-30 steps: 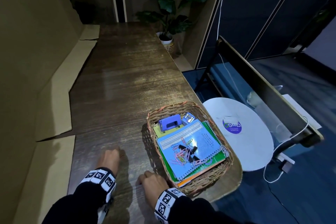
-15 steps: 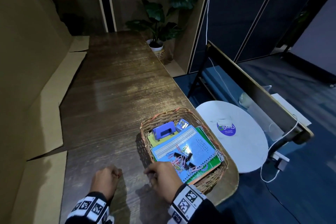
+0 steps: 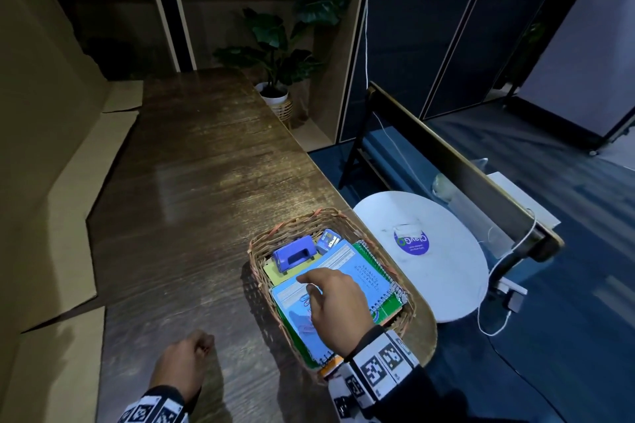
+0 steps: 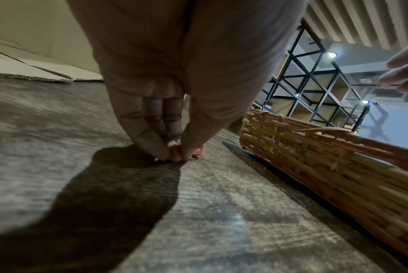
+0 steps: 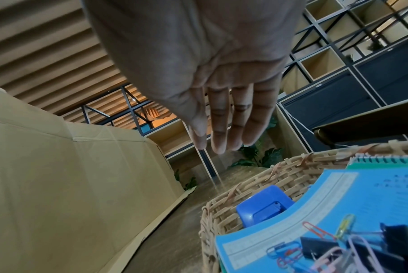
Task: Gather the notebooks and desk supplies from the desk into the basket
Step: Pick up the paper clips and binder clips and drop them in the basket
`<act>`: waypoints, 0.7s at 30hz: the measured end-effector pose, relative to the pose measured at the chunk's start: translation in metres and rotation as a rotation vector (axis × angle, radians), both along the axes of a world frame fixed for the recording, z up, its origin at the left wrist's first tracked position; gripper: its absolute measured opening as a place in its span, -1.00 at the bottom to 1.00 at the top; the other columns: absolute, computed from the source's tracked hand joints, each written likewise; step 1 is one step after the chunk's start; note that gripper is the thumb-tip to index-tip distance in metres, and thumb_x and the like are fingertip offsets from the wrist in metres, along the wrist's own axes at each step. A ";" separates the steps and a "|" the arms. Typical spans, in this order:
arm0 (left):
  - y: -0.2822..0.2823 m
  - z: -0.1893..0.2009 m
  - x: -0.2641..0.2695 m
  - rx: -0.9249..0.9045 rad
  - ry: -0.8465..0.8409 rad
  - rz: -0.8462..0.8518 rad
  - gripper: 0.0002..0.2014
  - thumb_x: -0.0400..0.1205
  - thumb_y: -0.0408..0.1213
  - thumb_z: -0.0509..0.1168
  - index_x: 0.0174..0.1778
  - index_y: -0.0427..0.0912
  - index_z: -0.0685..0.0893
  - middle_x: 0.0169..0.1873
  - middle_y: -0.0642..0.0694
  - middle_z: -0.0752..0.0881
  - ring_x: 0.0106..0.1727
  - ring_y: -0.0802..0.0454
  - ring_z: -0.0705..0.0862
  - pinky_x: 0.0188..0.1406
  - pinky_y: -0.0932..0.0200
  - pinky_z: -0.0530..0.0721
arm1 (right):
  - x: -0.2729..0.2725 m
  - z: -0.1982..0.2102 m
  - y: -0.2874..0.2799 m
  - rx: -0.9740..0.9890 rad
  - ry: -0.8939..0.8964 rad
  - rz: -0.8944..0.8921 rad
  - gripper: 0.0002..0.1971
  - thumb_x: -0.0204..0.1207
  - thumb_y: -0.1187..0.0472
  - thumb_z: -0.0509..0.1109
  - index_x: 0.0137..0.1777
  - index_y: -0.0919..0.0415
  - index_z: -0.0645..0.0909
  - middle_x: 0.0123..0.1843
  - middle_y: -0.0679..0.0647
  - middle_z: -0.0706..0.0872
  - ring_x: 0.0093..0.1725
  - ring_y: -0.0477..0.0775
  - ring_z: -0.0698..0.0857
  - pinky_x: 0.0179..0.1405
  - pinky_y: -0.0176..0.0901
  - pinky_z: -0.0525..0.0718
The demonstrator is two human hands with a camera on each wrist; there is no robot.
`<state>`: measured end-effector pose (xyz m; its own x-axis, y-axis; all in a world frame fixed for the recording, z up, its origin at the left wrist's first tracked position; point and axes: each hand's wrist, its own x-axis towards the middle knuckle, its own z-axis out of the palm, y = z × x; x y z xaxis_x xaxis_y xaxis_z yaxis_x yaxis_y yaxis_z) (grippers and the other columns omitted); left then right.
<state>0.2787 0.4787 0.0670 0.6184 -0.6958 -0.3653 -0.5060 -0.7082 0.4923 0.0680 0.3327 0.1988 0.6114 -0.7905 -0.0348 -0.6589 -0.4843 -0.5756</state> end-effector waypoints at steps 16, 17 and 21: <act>-0.059 0.133 -0.044 -0.412 -0.049 -0.056 -0.92 0.42 -0.28 0.53 -0.33 -0.06 0.76 -0.44 0.04 0.75 -0.35 0.13 0.68 -0.36 0.40 0.50 | -0.039 0.011 -0.021 -0.102 -0.151 -0.158 -0.77 0.57 0.30 0.25 0.11 0.17 0.71 0.15 0.07 0.75 0.17 0.09 0.67 0.21 -0.04 0.60; -0.065 0.133 -0.049 -0.427 -0.020 -0.058 -0.93 0.41 -0.28 0.54 -0.33 -0.08 0.77 -0.44 0.04 0.76 -0.37 0.17 0.67 -0.42 0.52 0.48 | -0.041 0.011 -0.022 -0.110 -0.168 -0.166 -0.77 0.56 0.31 0.26 0.10 0.18 0.72 0.13 0.09 0.76 0.16 0.11 0.69 0.21 -0.01 0.62; -0.084 0.128 -0.072 -0.517 0.029 -0.071 -0.96 0.46 -0.35 0.49 -0.24 -0.12 0.80 -0.39 0.00 0.79 -0.32 0.11 0.73 -0.31 0.53 0.52 | -0.043 0.008 -0.024 -0.133 -0.191 -0.171 -0.78 0.56 0.31 0.28 0.08 0.18 0.72 0.10 0.10 0.77 0.10 0.16 0.71 0.14 0.08 0.65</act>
